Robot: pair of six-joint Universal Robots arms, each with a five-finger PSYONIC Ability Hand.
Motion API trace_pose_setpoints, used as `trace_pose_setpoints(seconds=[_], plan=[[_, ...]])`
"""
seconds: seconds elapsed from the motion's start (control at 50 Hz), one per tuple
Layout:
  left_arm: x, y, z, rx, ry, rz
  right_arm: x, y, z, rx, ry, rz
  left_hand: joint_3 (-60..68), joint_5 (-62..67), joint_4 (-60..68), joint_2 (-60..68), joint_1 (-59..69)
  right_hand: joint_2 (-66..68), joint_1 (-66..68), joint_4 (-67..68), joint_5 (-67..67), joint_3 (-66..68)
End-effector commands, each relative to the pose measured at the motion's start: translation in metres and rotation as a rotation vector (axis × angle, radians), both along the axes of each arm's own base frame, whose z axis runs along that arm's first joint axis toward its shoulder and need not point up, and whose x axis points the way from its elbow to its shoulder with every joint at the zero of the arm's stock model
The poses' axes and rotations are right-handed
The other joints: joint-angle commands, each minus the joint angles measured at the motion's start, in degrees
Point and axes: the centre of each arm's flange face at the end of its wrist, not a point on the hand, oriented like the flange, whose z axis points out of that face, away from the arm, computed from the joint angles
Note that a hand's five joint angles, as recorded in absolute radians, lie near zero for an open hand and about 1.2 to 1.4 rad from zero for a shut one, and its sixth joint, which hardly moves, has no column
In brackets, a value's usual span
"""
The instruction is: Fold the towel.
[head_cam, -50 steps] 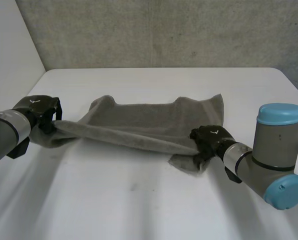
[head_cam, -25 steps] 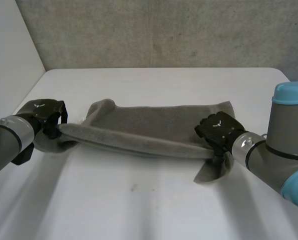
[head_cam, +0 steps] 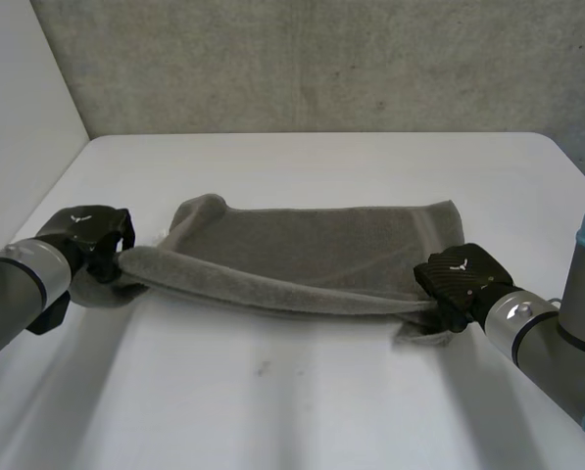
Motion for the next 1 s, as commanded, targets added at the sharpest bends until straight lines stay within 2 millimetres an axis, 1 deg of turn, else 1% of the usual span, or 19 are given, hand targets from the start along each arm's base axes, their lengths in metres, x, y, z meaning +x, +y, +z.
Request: trace_pose_setpoints(seconds=[0.02, 0.04, 0.08, 0.1, 0.14, 0.24, 0.3, 0.42, 0.48, 0.58, 0.62, 0.74, 0.78, 0.8, 0.84, 0.86, 0.9, 0.94, 1.0], plan=[[-0.001, 0.016, 0.034, -0.109, 0.018, -0.011, -0.003, -0.005, 0.078, -0.243, -0.019, -0.003, 10.4, 10.9, 10.2, 10.3, 11.6, 3.9, 4.3, 3.1, 3.4, 3.5], [-0.001, 0.016, 0.034, -0.109, 0.018, -0.011, -0.003, -0.005, 0.078, -0.244, -0.019, -0.003, 10.4, 10.9, 10.2, 10.3, 11.6, 3.9, 4.3, 3.1, 3.4, 3.5], [-0.001, 0.028, 0.066, -0.216, 0.043, -0.016, -0.016, 0.004, 0.133, -0.389, 0.009, -0.020, 10.4, 10.9, 10.2, 10.3, 11.6, 3.9, 4.3, 3.1, 3.4, 3.5], [-0.001, 0.028, 0.066, -0.216, 0.043, -0.016, -0.016, 0.004, 0.133, -0.389, 0.009, -0.020, 10.4, 10.9, 10.2, 10.3, 11.6, 3.9, 4.3, 3.1, 3.4, 3.5], [0.003, 0.041, 0.100, -0.333, 0.068, -0.008, -0.030, 0.007, 0.168, -0.466, 0.065, -0.045, 10.4, 10.9, 10.2, 10.3, 11.6, 3.9, 4.3, 3.1, 3.4, 3.5], [0.007, 0.059, 0.131, -0.442, 0.093, 0.003, -0.037, 0.018, 0.198, -0.479, 0.135, -0.048, 10.4, 10.9, 10.2, 10.3, 11.6, 3.9, 4.3, 3.1, 3.4, 3.5], [0.008, 0.065, 0.136, -0.457, 0.096, 0.000, -0.038, 0.026, 0.209, -0.445, 0.167, -0.028, 10.4, 10.9, 10.2, 10.3, 11.6, 3.9, 4.3, 3.1, 3.4, 3.5], [0.007, 0.064, 0.130, -0.423, 0.089, -0.003, -0.038, 0.022, 0.205, -0.369, 0.198, -0.008, 10.4, 10.9, 10.2, 10.3, 11.6, 3.9, 4.3, 3.1, 3.4, 3.5], [0.006, 0.054, 0.119, -0.377, 0.079, -0.001, -0.034, 0.007, 0.181, -0.275, 0.257, 0.025, 10.4, 10.9, 10.2, 10.3, 11.6, 3.9, 4.3, 3.1, 3.4, 3.5], [-0.001, 0.021, 0.084, -0.251, 0.053, -0.002, -0.029, -0.019, 0.145, -0.195, 0.366, 0.085, 10.4, 10.9, 10.2, 10.3, 11.6, 3.9, 4.3, 3.1, 3.4, 3.5], [-0.008, -0.004, 0.064, -0.188, 0.046, -0.008, -0.020, -0.038, 0.125, -0.175, 0.398, 0.127, 10.4, 10.9, 10.2, 10.3, 11.6, 3.9, 4.3, 3.1, 3.4, 3.5], [-0.031, -0.041, 0.051, -0.183, 0.049, -0.038, 0.010, -0.074, 0.111, -0.273, 0.397, 0.145, 10.4, 10.9, 10.2, 10.3, 11.6, 3.9, 4.3, 3.1, 3.4, 3.5], [-0.044, -0.066, 0.069, -0.278, 0.060, -0.015, 0.022, -0.105, 0.127, -0.451, 0.374, 0.081, 10.4, 10.9, 10.2, 10.3, 11.6, 3.9, 4.3, 3.1, 3.4, 3.5], [-0.044, -0.066, 0.070, -0.278, 0.061, -0.015, 0.022, -0.106, 0.127, -0.452, 0.374, 0.081, 10.4, 10.9, 10.2, 10.3, 11.6, 3.9, 4.3, 3.1, 3.4, 3.5], [-0.044, -0.086, 0.105, -0.410, 0.096, 0.040, 0.030, -0.130, 0.160, -0.672, 0.319, 0.012, 10.4, 10.9, 10.2, 10.3, 11.6, 3.9, 4.3, 3.1, 3.4, 3.5], [-0.044, -0.086, 0.105, -0.411, 0.096, 0.040, 0.031, -0.130, 0.160, -0.673, 0.318, 0.012, 10.4, 10.9, 10.2, 10.3, 11.6, 3.9, 4.3, 3.1, 3.4, 3.5], [-0.044, -0.090, 0.127, -0.479, 0.132, 0.060, 0.033, -0.135, 0.179, -0.772, 0.284, -0.015, 10.4, 10.9, 10.2, 10.3, 11.6, 3.9, 4.3, 3.1, 3.4, 3.5], [-0.043, -0.093, 0.165, -0.589, 0.235, 0.084, 0.037, -0.138, 0.208, -0.912, 0.216, -0.050, 10.4, 10.9, 10.2, 10.3, 11.6, 3.9, 4.3, 3.1, 3.4, 3.5], [-0.041, -0.091, 0.190, -0.648, 0.332, 0.089, 0.038, -0.131, 0.231, -0.979, 0.145, -0.063, 10.4, 10.9, 10.2, 10.3, 11.6, 3.9, 4.3, 3.1, 3.4, 3.5]])
